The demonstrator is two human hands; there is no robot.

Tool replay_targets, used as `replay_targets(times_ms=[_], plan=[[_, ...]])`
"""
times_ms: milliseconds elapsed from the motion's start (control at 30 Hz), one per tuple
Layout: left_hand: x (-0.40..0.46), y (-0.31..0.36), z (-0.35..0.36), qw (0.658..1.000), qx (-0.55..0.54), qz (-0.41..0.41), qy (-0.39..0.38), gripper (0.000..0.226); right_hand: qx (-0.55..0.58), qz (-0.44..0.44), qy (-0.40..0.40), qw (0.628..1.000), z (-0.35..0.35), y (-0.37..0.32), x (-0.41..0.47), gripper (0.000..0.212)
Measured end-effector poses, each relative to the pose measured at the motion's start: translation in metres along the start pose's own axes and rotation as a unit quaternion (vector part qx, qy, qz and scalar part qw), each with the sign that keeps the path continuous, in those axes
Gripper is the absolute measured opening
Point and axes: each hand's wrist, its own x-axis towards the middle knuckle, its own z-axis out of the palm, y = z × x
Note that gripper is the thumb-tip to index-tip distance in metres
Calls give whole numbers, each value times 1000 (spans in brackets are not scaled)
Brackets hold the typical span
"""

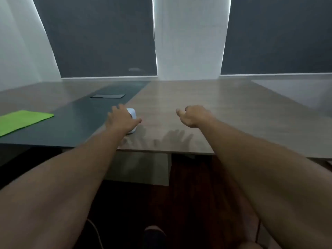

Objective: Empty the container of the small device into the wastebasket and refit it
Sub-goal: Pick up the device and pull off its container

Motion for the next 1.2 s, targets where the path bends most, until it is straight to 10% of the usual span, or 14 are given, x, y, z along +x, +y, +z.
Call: replay_targets(times_ms=[500,733,1200], plan=[[27,-12,25,952,-265,-148,45,59,130,-51,69,988,24,-11,20,60],[8,34,23,856,-484,-163,-78,38,438,71,-61,894,-4,-6,3,48],[-44,139,46,761,-557,10,-333,28,610,99,-126,776,-7,108,-41,69]])
